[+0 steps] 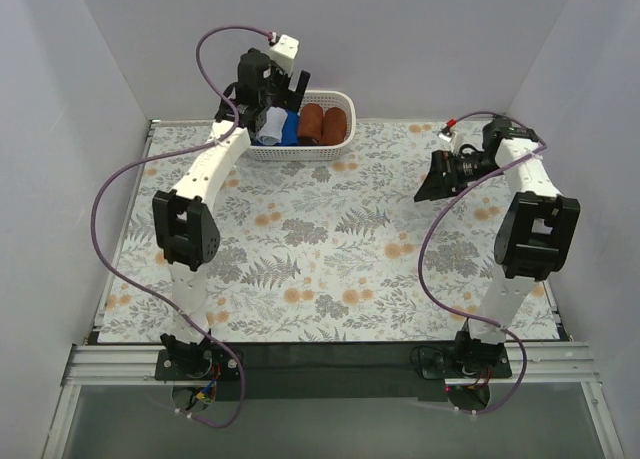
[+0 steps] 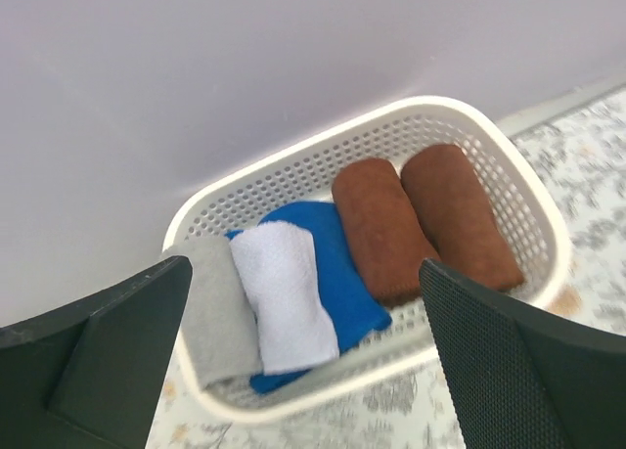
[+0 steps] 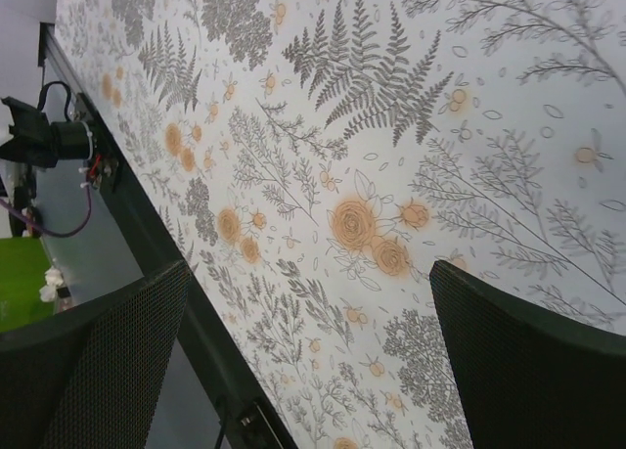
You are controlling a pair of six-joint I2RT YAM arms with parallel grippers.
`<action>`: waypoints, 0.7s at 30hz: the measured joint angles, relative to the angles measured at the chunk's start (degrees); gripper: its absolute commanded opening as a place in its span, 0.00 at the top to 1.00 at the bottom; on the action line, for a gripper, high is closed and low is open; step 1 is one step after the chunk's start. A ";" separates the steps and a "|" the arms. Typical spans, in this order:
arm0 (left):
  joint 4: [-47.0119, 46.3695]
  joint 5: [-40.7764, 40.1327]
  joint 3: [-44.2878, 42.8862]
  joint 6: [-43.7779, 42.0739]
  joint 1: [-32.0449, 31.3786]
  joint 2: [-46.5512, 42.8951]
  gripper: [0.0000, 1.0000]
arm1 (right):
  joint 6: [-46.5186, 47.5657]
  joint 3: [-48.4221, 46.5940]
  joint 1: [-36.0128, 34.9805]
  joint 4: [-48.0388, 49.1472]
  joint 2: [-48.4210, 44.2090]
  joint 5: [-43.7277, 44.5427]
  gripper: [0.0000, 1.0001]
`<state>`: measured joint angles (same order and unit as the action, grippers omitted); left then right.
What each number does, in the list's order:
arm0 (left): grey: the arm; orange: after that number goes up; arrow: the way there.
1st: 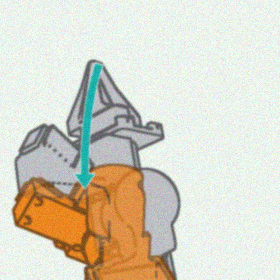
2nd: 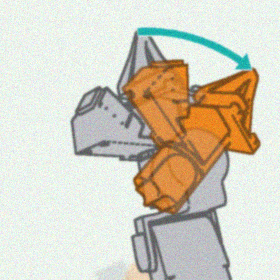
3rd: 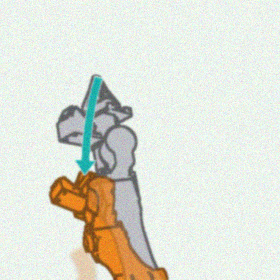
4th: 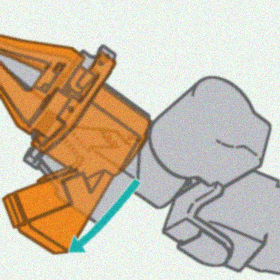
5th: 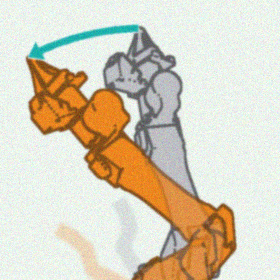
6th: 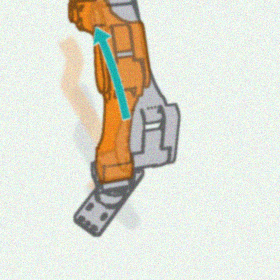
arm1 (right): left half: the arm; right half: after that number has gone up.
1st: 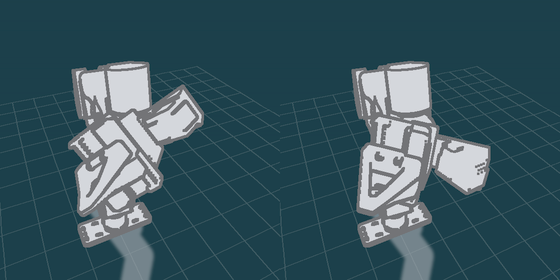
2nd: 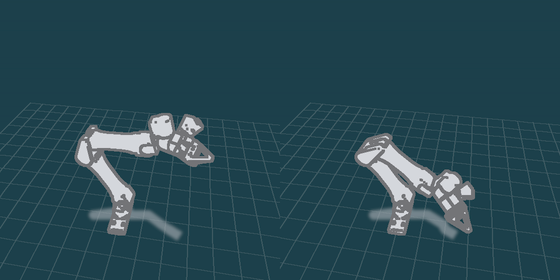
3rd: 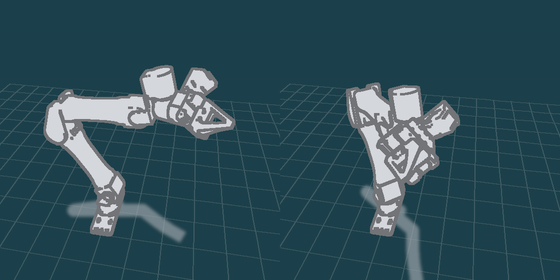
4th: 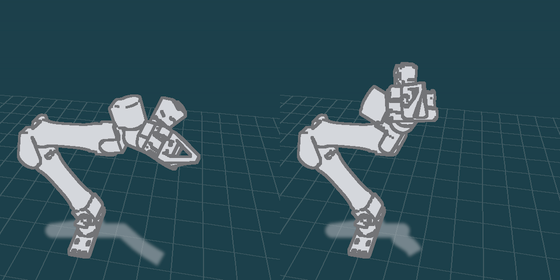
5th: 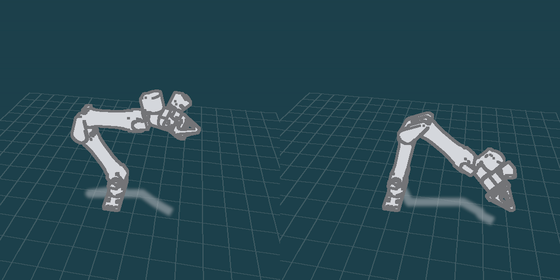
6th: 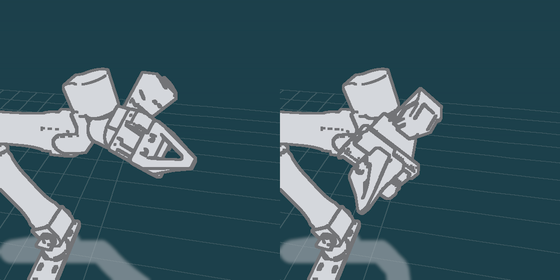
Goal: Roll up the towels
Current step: Place the rolled towel into the container
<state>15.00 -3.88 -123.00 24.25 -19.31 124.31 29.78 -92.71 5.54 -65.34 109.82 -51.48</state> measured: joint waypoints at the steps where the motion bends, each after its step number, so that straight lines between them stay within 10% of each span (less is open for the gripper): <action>1: 1.36 0.98 0.90 -0.83 -0.04 -2.03 0.02 | -0.09 -0.42 0.90 0.04 -0.61 0.04 0.02; 10: 13.51 12.90 24.33 -4.46 1.03 -24.68 0.02 | -0.22 0.87 8.02 2.23 -8.66 2.29 0.02; 21: 23.98 19.80 49.96 -5.20 2.36 -34.10 0.02 | 3.02 27.19 7.48 6.69 -23.30 7.74 0.01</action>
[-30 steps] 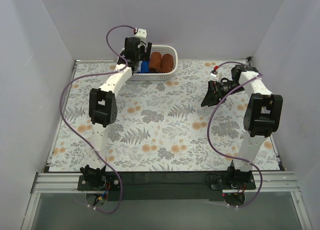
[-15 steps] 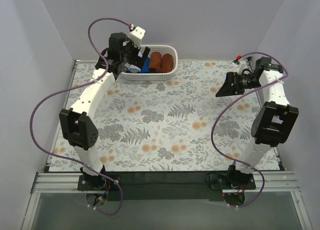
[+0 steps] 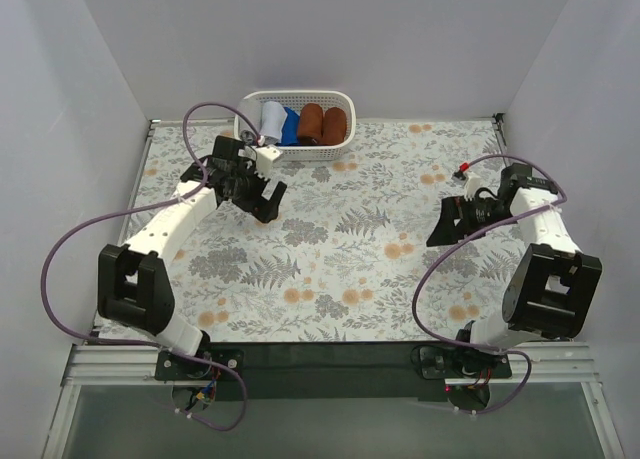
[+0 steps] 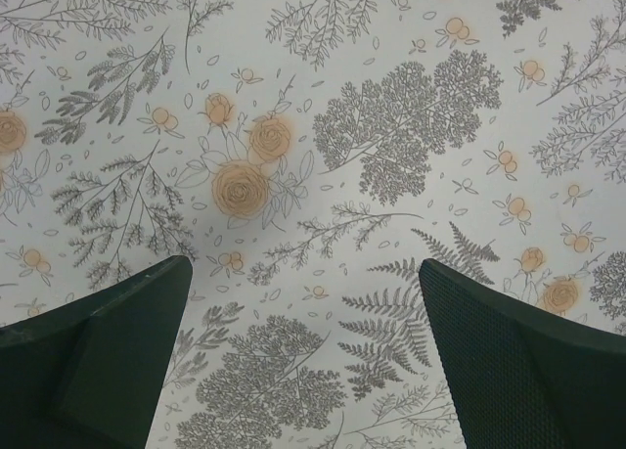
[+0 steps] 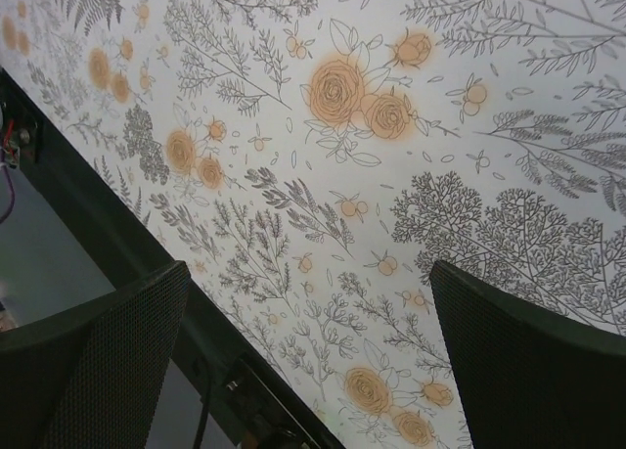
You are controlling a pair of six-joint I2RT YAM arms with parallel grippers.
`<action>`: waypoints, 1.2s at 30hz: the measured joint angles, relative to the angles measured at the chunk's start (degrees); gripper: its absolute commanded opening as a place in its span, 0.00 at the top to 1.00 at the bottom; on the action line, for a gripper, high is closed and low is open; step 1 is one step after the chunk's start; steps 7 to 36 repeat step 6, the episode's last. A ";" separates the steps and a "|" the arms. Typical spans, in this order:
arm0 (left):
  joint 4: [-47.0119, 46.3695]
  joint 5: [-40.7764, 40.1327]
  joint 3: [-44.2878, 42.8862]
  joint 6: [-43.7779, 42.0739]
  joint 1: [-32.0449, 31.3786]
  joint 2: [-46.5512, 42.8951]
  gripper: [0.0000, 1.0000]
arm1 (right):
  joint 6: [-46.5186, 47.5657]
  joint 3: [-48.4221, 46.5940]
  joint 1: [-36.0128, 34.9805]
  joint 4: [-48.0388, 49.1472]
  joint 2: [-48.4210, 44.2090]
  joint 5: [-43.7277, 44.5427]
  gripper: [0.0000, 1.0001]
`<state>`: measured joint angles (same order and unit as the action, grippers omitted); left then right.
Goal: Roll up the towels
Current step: Place the rolled towel into the container
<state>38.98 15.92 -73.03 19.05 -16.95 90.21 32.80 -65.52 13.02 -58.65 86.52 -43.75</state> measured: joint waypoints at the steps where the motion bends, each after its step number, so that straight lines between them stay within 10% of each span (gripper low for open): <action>1: 0.37 0.04 1.09 -0.02 0.02 -1.14 0.02 | 0.17 1.36 -0.02 0.15 -0.66 0.24 0.02; 36: 1.07 0.83 3.15 0.11 0.42 -6.25 0.02 | 0.52 5.35 -0.07 1.57 -2.58 0.76 0.01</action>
